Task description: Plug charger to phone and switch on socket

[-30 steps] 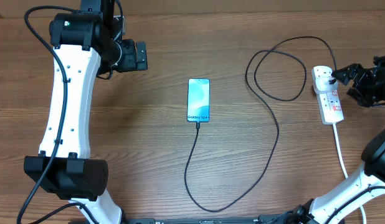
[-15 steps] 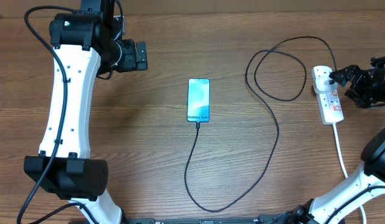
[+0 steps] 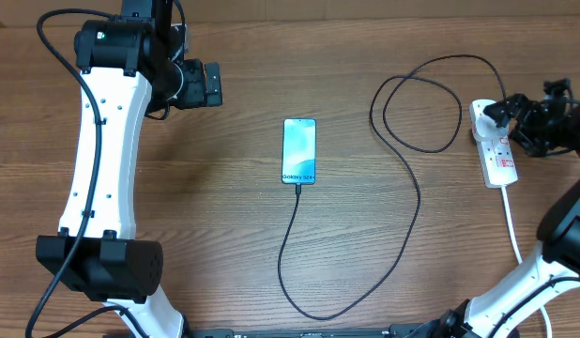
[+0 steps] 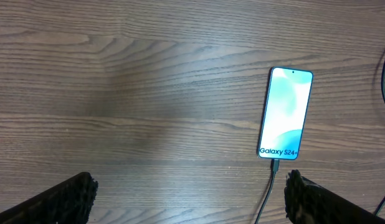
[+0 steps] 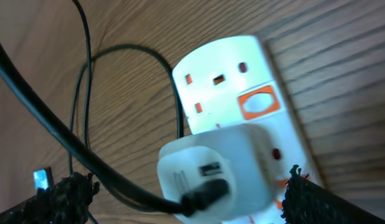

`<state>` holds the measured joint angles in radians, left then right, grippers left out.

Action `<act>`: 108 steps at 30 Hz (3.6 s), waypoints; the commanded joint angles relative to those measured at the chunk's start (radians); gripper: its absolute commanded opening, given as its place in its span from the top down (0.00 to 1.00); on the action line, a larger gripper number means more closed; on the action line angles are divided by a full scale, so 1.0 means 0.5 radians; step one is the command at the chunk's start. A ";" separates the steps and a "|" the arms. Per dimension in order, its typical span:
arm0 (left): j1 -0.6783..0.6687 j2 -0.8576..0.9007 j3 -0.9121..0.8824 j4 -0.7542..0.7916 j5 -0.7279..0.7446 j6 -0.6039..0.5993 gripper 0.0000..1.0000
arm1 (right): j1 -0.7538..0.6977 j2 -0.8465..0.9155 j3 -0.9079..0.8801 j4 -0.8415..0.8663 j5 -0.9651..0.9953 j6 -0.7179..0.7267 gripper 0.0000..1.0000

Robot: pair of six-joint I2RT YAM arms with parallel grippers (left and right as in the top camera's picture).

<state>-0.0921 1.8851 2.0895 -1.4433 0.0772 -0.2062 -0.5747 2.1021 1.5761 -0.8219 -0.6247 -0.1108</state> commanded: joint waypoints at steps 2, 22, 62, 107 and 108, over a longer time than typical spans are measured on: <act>-0.018 0.012 0.004 0.009 -0.013 0.024 0.00 | 0.063 0.007 -0.012 0.019 0.120 0.002 0.00; -0.018 0.012 0.004 0.008 -0.013 0.024 0.00 | 0.062 0.007 -0.012 0.034 0.320 0.180 0.00; -0.018 0.012 0.004 0.008 -0.013 0.024 0.00 | 0.092 0.143 0.018 0.053 0.177 0.124 0.05; -0.018 0.012 0.004 0.009 -0.013 0.024 0.00 | 0.101 0.143 0.068 -0.089 0.253 0.125 0.18; -0.018 0.012 0.004 0.008 -0.013 0.024 0.00 | 0.101 0.143 0.065 -0.086 0.253 0.125 0.18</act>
<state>-0.0921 1.8851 2.0895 -1.4433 0.0772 -0.2062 -0.5358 2.1479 1.6207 -0.8646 -0.4828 -0.0525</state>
